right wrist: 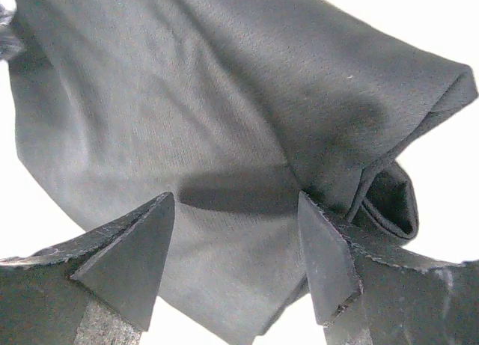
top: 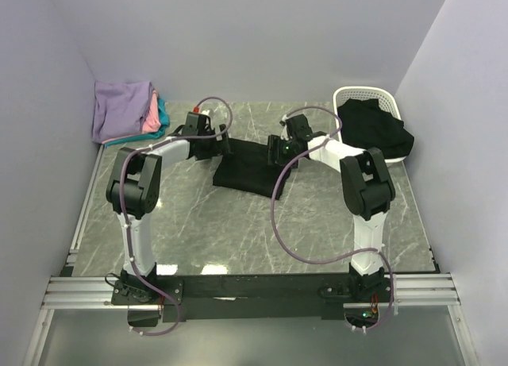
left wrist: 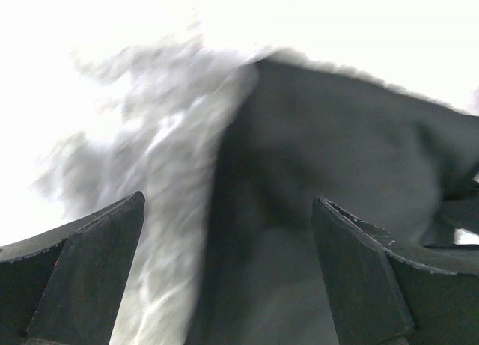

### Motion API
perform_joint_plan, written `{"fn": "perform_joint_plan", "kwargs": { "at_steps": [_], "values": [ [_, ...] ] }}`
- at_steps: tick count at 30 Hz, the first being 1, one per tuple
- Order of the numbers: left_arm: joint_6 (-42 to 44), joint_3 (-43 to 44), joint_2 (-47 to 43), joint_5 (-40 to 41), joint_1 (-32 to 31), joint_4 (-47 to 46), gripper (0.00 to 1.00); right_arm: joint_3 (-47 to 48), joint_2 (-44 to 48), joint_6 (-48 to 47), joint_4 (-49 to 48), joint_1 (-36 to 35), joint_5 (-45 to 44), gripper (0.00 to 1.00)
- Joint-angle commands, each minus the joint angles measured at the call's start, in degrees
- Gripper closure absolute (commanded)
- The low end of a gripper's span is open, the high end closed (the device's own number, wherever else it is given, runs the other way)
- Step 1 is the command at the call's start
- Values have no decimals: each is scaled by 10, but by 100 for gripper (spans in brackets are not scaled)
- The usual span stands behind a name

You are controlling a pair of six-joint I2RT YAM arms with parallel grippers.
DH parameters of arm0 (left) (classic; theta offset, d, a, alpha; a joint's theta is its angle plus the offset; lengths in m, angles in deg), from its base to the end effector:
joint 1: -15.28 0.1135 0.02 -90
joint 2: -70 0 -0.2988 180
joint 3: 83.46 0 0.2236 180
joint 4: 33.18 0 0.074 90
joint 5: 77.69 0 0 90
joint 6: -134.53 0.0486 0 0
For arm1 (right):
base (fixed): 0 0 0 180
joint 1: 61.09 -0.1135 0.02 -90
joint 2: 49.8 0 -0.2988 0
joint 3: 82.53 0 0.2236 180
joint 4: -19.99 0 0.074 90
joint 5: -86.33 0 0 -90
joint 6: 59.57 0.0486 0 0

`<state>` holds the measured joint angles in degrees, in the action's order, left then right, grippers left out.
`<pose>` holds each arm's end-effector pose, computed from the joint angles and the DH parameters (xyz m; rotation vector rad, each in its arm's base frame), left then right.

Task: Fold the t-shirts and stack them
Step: Fold the tshirt

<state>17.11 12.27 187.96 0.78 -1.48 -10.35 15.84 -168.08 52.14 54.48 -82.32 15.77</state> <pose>0.4309 -0.1399 0.2067 -0.1242 2.4185 -0.6027 0.4057 0.1750 0.2031 -0.1318 2.5940 0.7182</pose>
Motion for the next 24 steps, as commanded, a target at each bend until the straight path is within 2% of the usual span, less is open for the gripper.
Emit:
{"fn": "perform_joint_plan", "kwargs": {
  "at_steps": [1, 10, 13, 24],
  "values": [
    [6, -33, -55, 41, 5, 23, 1, -55, 52, -20, 15, 22, -63, 26],
    [-1, -45, -92, 12, 3, 18, 0, -77, 140, -17, 20, 23, -80, 25],
    [0, -40, -86, 3, 2, 17, 0, -74, 137, -13, 39, 28, -99, 25],
    [-4, -25, -64, -17, 0, 13, 1, -96, 96, 16, -16, 37, -60, 25]
  ]
}}
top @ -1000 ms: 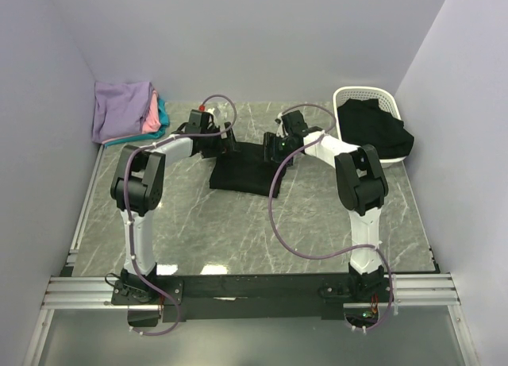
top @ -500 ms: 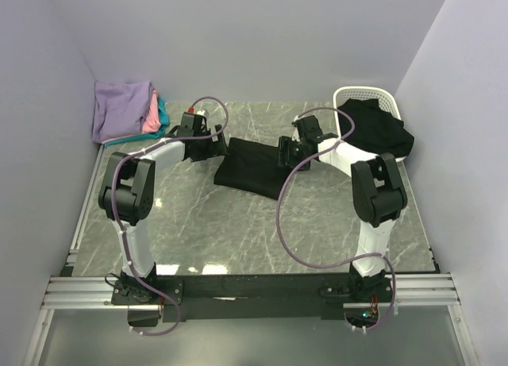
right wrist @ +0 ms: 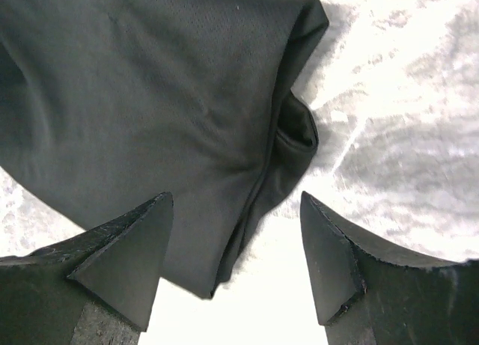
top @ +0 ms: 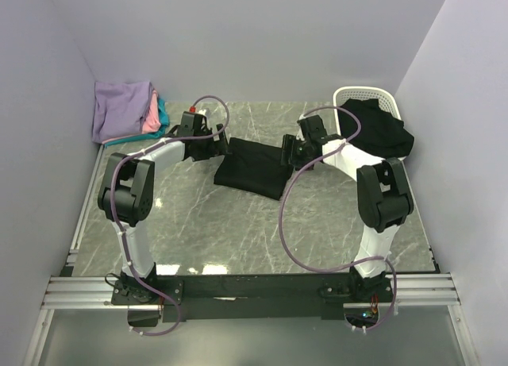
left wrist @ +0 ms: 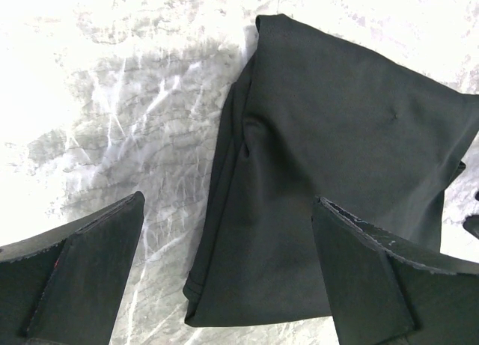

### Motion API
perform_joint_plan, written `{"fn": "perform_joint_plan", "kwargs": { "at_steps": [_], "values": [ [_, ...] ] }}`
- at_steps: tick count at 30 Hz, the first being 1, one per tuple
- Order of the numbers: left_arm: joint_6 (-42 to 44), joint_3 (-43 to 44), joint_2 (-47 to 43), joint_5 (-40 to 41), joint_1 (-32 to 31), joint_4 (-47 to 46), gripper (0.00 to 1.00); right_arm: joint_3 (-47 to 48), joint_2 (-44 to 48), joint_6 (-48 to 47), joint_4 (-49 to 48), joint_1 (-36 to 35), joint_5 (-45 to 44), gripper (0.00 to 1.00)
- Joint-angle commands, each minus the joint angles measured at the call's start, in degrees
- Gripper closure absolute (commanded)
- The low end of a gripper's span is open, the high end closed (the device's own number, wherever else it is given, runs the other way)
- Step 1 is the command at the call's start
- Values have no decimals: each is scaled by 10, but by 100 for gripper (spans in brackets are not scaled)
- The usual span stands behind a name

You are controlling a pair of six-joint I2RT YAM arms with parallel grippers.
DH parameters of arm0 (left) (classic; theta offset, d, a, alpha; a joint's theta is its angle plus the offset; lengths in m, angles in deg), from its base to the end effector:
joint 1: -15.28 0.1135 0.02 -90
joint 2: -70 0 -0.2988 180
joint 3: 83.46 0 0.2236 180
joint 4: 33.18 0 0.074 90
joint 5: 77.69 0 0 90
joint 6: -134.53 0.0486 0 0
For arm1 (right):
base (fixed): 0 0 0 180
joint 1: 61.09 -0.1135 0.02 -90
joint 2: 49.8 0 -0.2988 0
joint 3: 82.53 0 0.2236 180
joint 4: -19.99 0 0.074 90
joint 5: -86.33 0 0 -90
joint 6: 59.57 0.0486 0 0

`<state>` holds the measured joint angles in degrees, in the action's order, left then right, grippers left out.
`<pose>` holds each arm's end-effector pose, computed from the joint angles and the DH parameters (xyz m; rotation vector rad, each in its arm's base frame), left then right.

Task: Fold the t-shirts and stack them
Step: Fold the tshirt

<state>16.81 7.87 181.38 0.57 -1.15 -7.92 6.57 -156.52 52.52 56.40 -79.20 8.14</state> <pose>0.4044 -0.1295 0.2286 -0.1365 2.4226 -0.6055 0.3680 0.1308 0.2336 0.0030 2.5710 0.5362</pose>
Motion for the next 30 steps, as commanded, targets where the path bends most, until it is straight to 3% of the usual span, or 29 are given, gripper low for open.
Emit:
{"fn": "perform_joint_plan", "kwargs": {
  "at_steps": [1, 12, 17, 19, 20, 22, 23, 25, 28, 29, 30],
  "values": [
    [0, 19, 3, -13, -4, -10, 0, -3, -28, 14, -40, 5, 21, 25],
    [6, 25, 4, -2, -4, 2, 1, -1, -74, 34, -78, 7, 63, 26],
    [7, 24, 2, 0, -4, 3, 1, -1, -99, 46, -115, 8, 124, 30],
    [7, 25, 2, -2, -4, 5, 1, 2, -112, 52, -123, 8, 147, 38],
    [9, 25, 3, -2, -4, 6, 0, -3, -115, 60, -137, 8, 159, 52],
    [8, 25, 5, -5, -4, 6, 1, -8, -121, 67, -150, 11, 174, 68],
    [8, 25, 6, -5, -4, 6, 1, -10, -124, 70, -155, 14, 182, 88],
    [8, 25, 7, -8, -4, 6, 0, -11, -127, 67, -159, 16, 188, 100],
    [7, 23, 7, -14, -4, 2, 1, -9, -123, 51, -153, 25, 186, 100],
    [6, 21, 6, -16, -4, 0, 1, -8, -119, 39, -150, 26, 185, 96],
    [7, 20, 6, -16, -4, -1, 1, -9, -105, 32, -150, 29, 188, 84]
  ]
}}
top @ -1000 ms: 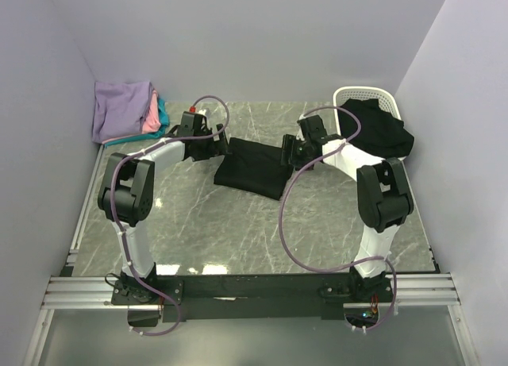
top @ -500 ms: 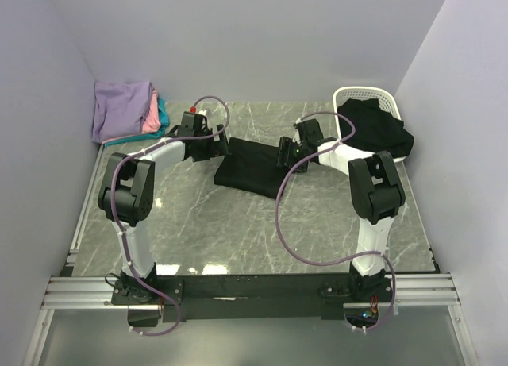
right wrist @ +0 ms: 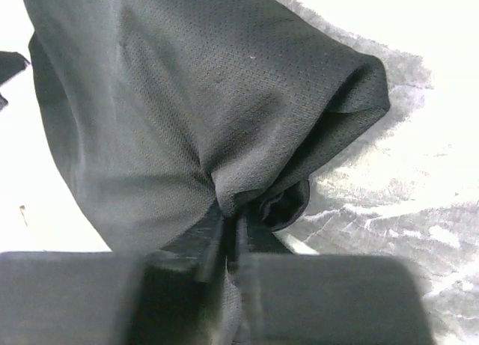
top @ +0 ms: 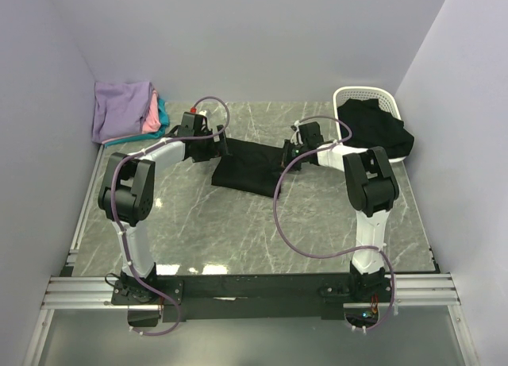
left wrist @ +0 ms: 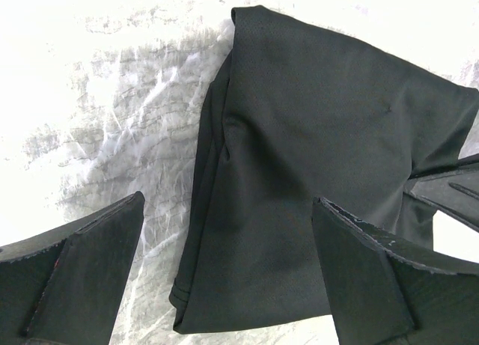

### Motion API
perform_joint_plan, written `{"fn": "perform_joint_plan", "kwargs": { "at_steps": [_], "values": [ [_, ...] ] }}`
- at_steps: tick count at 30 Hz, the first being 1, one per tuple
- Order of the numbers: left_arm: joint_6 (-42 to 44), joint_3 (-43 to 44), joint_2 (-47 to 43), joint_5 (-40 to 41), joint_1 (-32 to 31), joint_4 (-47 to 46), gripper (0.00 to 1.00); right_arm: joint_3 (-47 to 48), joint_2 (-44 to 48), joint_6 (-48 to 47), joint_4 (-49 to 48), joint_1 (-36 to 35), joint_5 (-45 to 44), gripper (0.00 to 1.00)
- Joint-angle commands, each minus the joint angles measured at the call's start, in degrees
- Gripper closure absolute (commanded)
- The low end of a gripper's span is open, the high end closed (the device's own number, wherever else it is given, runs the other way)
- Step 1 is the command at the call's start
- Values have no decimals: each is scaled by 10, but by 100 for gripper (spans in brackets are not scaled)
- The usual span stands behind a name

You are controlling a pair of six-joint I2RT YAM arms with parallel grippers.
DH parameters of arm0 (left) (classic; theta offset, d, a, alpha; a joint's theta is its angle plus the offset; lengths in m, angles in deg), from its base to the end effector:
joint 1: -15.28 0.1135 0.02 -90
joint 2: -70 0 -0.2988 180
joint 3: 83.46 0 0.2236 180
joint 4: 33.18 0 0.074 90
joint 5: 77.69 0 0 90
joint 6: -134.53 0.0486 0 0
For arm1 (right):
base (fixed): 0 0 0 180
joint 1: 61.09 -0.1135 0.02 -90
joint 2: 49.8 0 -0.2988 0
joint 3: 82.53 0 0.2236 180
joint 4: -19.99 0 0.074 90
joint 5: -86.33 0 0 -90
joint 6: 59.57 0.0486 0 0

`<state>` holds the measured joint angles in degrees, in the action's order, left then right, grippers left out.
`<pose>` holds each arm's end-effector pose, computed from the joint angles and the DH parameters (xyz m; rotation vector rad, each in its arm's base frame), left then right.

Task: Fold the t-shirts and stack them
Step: Fold the tshirt

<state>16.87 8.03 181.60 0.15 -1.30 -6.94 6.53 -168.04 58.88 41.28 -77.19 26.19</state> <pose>0.4033 -0.1308 0.2265 -0.1322 2.4424 -0.6096 0.4069 0.1426 0.1781 0.0311 2.5391 0.9680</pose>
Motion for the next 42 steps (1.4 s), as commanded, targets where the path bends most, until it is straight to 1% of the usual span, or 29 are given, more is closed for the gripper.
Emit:
{"fn": "perform_joint_plan", "kwargs": {
  "at_steps": [1, 3, 4, 5, 7, 10, 12, 14, 18, 22, 25, 29, 31, 33, 35, 39, 42],
  "values": [
    [6, 18, 2, -12, -2, -11, 1, -9, 18, -37, 1, 10, 2, 59],
    [7, 18, 3, -13, -2, -10, 1, -8, 48, -54, 22, 12, -38, 42],
    [8, 17, 3, -11, -2, -10, 1, -9, 60, -60, 29, 12, -56, 31],
    [7, 16, 2, -11, -2, -12, 0, -10, 83, -67, 46, 12, -74, 27],
    [7, 13, 0, -15, -1, -17, 0, -8, 104, -76, 72, 12, -117, 23],
    [10, 13, 5, -26, -1, -26, 1, -15, 143, -83, 97, 13, -174, 21],
    [18, 33, 21, -49, -1, -18, 1, -22, 173, -84, 105, 13, -191, 21],
    [27, 46, 35, -73, -1, -10, 1, -36, 199, -86, 105, 15, -192, 20],
    [35, 77, 77, -154, -1, -11, 0, -45, 229, -86, 118, 13, -192, 20],
    [40, 81, 95, -173, -1, -9, 0, -49, 249, -91, 129, 13, -188, 19],
    [60, 81, 110, -195, -1, 8, 1, -53, 256, -95, 132, 12, -189, 19],
    [73, 53, 115, -232, -1, 12, 1, -59, 258, -96, 132, 12, -184, 19],
    [73, 19, 108, -247, -1, 1, 1, -65, 259, -98, 131, 14, -184, 19],
    [65, -22, 94, -276, -1, -23, 1, -71, 263, -99, 130, 13, -184, 19],
    [60, -45, 90, -310, -6, -38, 0, -74, 265, -102, 132, 13, -185, 19],
    [53, -74, 103, -323, -31, -50, 1, -86, 267, -101, 131, 13, -187, 19],
    [50, -93, 103, -308, -60, -54, 0, -99, 274, -100, 132, 14, -191, 19]
  ]
}}
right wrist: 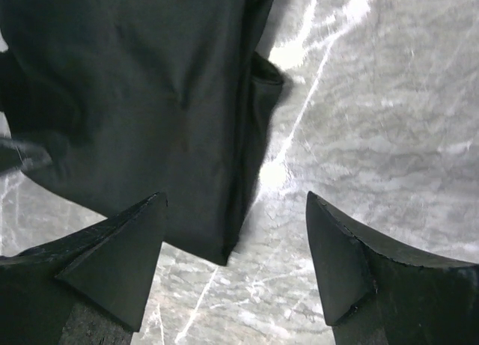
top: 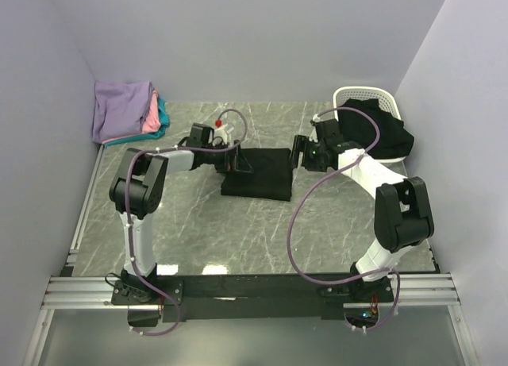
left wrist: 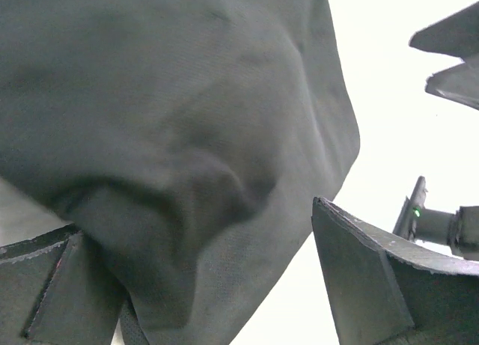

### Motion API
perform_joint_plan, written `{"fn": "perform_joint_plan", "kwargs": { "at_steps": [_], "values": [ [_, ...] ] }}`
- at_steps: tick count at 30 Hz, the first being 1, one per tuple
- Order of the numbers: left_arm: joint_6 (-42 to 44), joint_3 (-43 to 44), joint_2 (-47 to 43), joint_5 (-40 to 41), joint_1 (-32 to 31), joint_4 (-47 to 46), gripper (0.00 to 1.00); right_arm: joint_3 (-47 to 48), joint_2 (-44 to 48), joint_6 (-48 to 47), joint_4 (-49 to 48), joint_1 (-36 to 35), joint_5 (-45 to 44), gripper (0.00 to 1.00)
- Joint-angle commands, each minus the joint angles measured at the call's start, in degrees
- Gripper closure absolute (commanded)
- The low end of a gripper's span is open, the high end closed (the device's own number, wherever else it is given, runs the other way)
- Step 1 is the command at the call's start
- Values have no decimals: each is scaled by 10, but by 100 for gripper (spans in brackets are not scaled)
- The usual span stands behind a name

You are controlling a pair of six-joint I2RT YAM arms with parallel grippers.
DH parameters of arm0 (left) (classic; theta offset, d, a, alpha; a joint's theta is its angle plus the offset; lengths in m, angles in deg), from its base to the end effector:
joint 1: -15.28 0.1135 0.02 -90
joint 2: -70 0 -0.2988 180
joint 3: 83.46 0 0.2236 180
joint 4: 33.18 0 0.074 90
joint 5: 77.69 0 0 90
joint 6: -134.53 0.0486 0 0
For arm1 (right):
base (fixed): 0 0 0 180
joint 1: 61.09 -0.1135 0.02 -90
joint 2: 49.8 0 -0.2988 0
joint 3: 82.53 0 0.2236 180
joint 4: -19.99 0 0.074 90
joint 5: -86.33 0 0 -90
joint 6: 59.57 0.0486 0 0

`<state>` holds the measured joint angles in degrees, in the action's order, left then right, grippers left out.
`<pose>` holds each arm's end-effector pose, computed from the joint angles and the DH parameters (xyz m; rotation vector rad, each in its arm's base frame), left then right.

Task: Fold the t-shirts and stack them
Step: Fold the tshirt

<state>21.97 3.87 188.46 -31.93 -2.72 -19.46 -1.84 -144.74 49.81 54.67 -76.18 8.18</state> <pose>0.3994 -0.1654 0.1838 0.3065 2.3886 -1.2475 0.3279 0.0988 0.2645 -0.0035 2.4687 0.5183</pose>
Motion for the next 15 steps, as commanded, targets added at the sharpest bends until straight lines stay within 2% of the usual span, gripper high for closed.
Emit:
{"fn": "perform_joint_plan", "kwargs": {
  "at_steps": [1, 5, 10, 15],
  "values": [
    [-10, -58, 34, 17, -61, 63, 0, -15, 40, -8, 3, 3, -13, 19],
    [-34, -96, 12, 50, -78, 42, 1, -24, 47, -11, 9, 4, -19, 19],
    [-64, -128, -53, 139, -79, 26, 0, -25, 65, -15, 12, 3, -22, 19],
    [-63, -115, -121, 222, -79, 75, 1, -18, 80, -19, 24, 4, -35, 18]
  ]
}}
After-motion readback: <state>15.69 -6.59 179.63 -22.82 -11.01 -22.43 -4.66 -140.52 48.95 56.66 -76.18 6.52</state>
